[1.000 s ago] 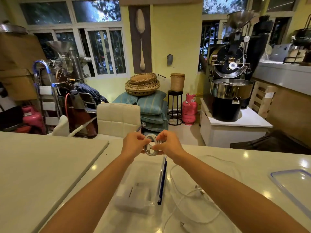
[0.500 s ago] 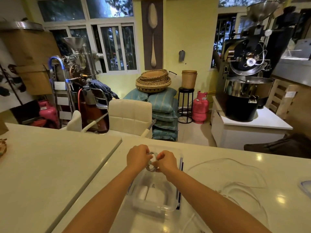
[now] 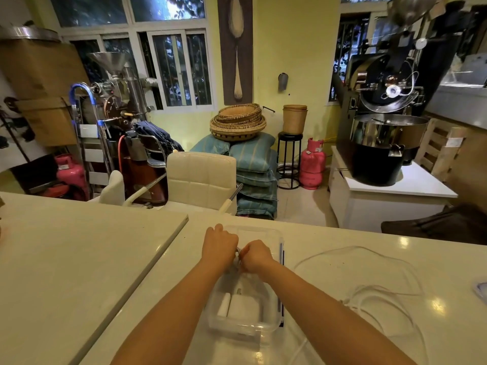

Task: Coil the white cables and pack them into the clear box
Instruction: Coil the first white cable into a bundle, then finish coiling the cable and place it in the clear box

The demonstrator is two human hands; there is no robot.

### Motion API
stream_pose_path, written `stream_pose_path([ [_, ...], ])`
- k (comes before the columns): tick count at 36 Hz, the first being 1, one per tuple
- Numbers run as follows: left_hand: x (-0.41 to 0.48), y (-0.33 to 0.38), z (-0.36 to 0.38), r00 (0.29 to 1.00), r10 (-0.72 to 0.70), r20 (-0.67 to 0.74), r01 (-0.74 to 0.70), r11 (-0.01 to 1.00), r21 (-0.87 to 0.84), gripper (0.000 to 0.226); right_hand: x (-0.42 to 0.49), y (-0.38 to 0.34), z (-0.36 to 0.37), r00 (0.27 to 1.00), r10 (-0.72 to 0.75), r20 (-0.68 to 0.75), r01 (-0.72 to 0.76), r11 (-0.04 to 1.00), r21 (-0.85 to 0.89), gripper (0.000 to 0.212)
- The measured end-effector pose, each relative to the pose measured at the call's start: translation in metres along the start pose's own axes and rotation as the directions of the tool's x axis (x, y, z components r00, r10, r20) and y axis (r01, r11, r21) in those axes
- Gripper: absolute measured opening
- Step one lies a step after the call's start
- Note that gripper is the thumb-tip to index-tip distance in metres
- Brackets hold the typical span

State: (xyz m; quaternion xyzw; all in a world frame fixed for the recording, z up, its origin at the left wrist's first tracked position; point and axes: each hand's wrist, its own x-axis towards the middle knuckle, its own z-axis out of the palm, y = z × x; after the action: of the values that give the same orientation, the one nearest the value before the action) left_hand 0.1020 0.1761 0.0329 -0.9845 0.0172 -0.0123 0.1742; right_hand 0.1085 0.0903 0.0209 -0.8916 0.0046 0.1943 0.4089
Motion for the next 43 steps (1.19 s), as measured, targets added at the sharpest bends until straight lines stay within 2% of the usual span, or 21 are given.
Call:
stream_pose_path([
  [9, 0.002, 0.000, 0.005, 0.998, -0.027, -0.048, 0.025, 0.998, -0.050, 0.039, -0.001, 0.002, 0.000, 0.998, -0.058, -0.013, 0.057, 0.996, -0.074, 0.028],
  [16, 0.005, -0.002, 0.006, 0.997, -0.044, -0.066, 0.038, 0.995, -0.095, 0.033, -0.006, 0.002, -0.004, 0.994, -0.109, -0.005, 0.109, 0.992, -0.069, 0.029],
  [23, 0.005, -0.008, 0.005, 0.993, -0.065, -0.099, 0.037, 0.962, -0.270, 0.029, -0.013, -0.003, -0.019, 0.987, -0.159, -0.003, 0.158, 0.983, -0.095, 0.034],
  [29, 0.007, -0.007, -0.009, 0.986, -0.108, -0.130, 0.046, 0.912, -0.407, 0.030, -0.022, -0.010, -0.046, 0.975, -0.216, -0.060, 0.216, 0.976, 0.001, 0.036],
  [38, 0.002, 0.027, -0.038, 0.968, -0.062, -0.244, -0.091, 0.818, -0.568, 0.029, -0.049, 0.011, -0.109, 0.942, -0.277, -0.191, 0.291, 0.956, 0.046, 0.034],
  [43, -0.001, 0.063, -0.054, 0.965, 0.040, -0.259, -0.190, 0.789, -0.585, 0.029, -0.067, 0.031, -0.144, 0.918, -0.285, -0.276, 0.303, 0.953, 0.024, 0.033],
])
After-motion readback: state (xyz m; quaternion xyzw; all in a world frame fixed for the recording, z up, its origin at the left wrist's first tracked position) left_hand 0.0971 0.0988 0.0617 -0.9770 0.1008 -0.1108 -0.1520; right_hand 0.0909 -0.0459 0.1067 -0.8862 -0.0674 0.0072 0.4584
